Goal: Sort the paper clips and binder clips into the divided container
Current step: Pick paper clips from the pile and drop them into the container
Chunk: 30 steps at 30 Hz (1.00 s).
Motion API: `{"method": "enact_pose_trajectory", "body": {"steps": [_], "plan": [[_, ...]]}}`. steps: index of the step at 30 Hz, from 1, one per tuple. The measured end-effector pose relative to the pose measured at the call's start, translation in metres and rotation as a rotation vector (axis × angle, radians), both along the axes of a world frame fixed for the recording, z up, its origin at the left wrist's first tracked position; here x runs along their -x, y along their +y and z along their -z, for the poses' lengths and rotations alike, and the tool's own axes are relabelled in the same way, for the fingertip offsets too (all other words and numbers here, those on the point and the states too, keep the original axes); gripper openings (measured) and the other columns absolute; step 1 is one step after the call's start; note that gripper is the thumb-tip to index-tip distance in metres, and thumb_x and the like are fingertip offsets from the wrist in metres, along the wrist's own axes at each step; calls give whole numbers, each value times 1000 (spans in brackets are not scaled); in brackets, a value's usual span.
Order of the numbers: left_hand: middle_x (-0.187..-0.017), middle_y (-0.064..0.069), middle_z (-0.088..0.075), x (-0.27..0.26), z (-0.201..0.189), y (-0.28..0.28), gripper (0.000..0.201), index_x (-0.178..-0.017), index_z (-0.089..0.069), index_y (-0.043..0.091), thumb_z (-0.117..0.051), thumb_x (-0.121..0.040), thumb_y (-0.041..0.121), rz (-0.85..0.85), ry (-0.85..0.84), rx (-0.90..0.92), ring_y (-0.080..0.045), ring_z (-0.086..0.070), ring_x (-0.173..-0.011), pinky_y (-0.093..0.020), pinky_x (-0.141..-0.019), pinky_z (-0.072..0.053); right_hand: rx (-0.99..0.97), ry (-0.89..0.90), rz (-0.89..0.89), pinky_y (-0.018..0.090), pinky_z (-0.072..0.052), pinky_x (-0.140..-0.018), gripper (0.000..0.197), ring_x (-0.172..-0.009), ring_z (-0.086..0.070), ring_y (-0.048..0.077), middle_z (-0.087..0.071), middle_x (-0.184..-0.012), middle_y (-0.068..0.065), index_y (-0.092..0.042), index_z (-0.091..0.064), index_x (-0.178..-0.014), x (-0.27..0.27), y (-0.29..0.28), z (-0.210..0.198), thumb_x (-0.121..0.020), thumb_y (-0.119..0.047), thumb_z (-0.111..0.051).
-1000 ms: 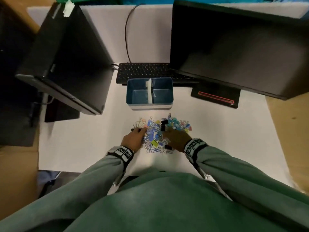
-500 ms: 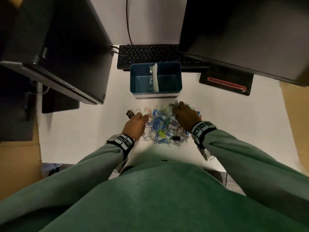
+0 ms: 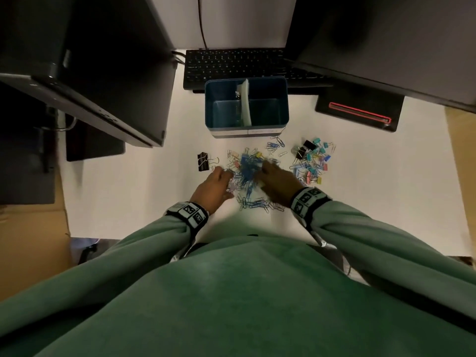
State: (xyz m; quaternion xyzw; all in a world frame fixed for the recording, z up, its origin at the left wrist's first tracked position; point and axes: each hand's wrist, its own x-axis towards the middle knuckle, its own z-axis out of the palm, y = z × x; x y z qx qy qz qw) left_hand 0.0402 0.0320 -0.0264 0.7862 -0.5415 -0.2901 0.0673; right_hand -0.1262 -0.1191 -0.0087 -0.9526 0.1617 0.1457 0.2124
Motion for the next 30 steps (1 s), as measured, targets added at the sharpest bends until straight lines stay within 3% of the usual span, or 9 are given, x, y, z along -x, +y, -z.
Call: {"method": "enact_pose_trajectory", "body": {"steps": [4,10,13,18,20,23,25,28,30], "plan": [[-117,-11,-46,-9,5,8,36,-116,-54,8,-68,-83,6,20,59,28,-28,-58,-80,-30,-73,-48,84,-29,18,37,-57,-74,57,-98,-56,29,-54,-116,15,-11,-53,-124,10,-17,-7,-73,-17,-79],[-102,-7,-54,-17,3,16,19,-104,-59,9,-63,-86,4,2,122,88,-23,-54,-84,-27,-75,-45,8,139,-262,42,-48,-94,71,-120,-46,30,-37,-143,15,-13,-39,-138,1,20,-4,-79,-30,-75],[-88,-1,-56,-24,0,20,13,-96,-60,11,-60,-87,1,-130,181,161,-19,-54,-79,-37,-77,-51,10,110,-195,44,-54,-85,55,-115,-51,34,-34,-147,19,-8,-45,-130,-5,22,9,-83,-18,-70],[-89,0,-61,-42,1,26,20,-103,-62,21,-66,-86,12,-359,215,163,-19,-59,-79,-39,-79,-53,23,-14,-167,39,-54,-70,19,-99,-60,32,-51,-126,16,-6,-57,-107,-9,14,14,-88,-5,-59],[-94,0,-58,-41,-1,27,21,-104,-60,23,-68,-85,21,-375,163,151,-16,-57,-79,-37,-76,-52,22,-36,-152,39,-55,-73,21,-106,-57,32,-50,-129,15,-7,-57,-110,-10,11,13,-89,-8,-59],[-116,-1,-47,-27,-4,30,54,-120,-49,21,-76,-76,37,-291,75,-5,-15,-51,-95,-32,-79,-49,-2,-54,-155,42,-58,-74,40,-112,-54,32,-48,-133,14,-9,-55,-120,-9,11,17,-83,-14,-68],[-123,-6,-45,-19,0,30,67,-125,-45,17,-82,-70,32,-228,41,-57,-22,-50,-104,-37,-83,-50,4,-27,-186,42,-58,-68,40,-106,-55,31,-49,-130,14,-9,-54,-119,-11,15,19,-82,-9,-68],[-118,-11,-48,-15,5,23,47,-117,-51,10,-76,-77,14,-223,68,6,-29,-56,-98,-36,-84,-50,10,-34,-189,36,-55,-57,31,-91,-61,32,-54,-120,19,-5,-55,-103,-15,19,20,-76,4,-68],[-114,-14,-52,-14,6,16,31,-112,-55,7,-67,-83,7,-208,76,43,-32,-58,-94,-34,-83,-50,-12,-46,-174,34,-53,-57,29,-82,-63,31,-54,-120,19,-3,-55,-105,-18,16,18,-78,5,-65]]}}
